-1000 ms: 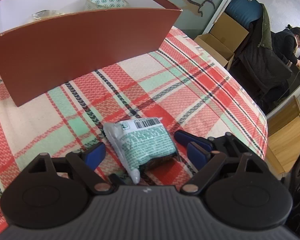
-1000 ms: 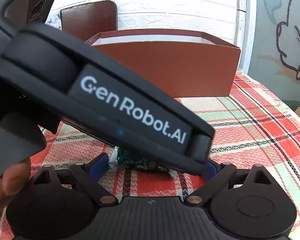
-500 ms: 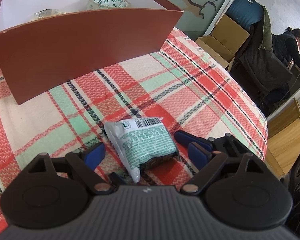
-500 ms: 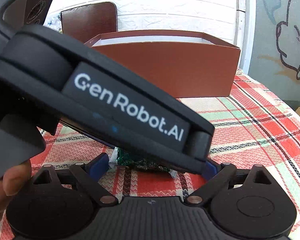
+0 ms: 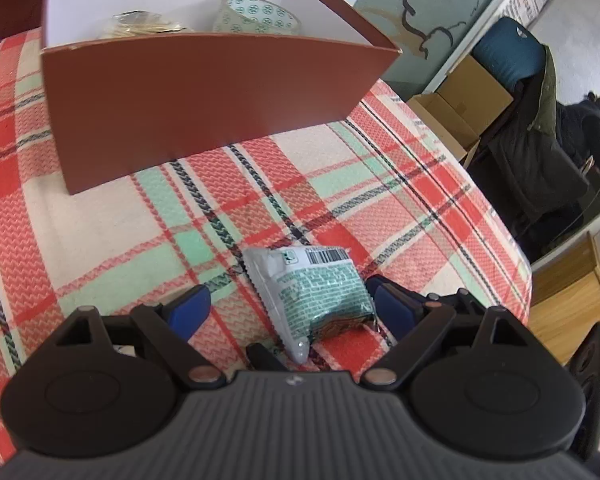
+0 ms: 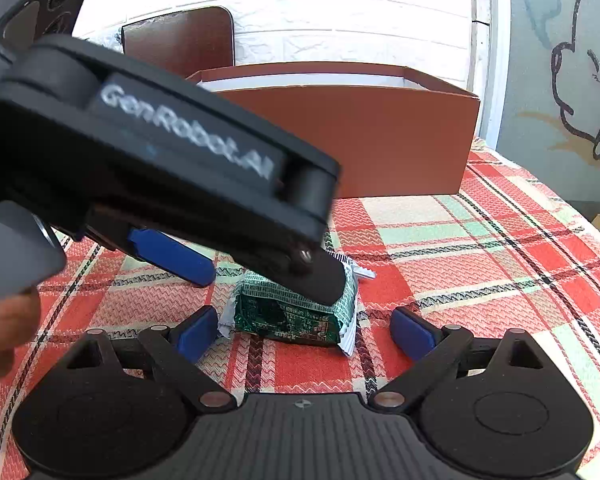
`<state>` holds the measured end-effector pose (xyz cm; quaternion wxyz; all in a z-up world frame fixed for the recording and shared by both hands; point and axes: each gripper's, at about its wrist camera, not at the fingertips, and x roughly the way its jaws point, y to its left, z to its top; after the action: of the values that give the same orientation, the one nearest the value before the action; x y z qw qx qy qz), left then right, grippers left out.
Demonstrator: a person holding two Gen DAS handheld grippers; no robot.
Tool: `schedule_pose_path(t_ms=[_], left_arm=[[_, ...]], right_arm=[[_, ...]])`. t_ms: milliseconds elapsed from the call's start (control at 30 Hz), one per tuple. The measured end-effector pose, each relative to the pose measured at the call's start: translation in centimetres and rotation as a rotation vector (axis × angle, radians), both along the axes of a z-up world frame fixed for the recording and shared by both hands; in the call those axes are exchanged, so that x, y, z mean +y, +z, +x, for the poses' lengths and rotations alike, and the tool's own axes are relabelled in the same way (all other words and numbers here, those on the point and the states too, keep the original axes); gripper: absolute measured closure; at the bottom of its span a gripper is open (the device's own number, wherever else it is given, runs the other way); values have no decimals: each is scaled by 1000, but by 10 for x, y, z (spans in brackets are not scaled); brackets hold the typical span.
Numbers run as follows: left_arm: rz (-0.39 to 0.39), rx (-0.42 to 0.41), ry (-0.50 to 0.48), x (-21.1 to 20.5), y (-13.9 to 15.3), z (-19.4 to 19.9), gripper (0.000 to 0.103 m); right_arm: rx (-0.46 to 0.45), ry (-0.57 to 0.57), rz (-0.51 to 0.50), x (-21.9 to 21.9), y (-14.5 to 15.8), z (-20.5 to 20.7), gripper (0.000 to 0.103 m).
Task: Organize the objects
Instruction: 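Set the packet down and grasp it with the left tool, then lift the green-white packet with the left tool and carry it over the brown box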
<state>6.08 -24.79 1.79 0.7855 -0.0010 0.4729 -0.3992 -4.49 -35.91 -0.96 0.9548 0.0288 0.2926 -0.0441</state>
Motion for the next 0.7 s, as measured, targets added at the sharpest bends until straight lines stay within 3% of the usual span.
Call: schedule_pose_path(t_ms=[267, 367, 467, 600, 700], left_arm=[[-13, 35, 2, -1, 0, 1, 13], [5, 23, -15, -9, -1, -1, 22], [15, 0, -19, -12, -3, -2, 33], [11, -4, -15, -12, -5, 1, 53], [-3, 6, -19, -9, 1, 0, 58]], right_arm=[[-11, -3, 2, 3, 0, 0, 8], [-20, -10, -3, 4, 1, 0, 13], [-29, -11, -17, 8, 1, 1, 23], [-49, 29, -50, 0, 6, -9, 54], [-68, 20, -69, 4, 8, -9, 58]])
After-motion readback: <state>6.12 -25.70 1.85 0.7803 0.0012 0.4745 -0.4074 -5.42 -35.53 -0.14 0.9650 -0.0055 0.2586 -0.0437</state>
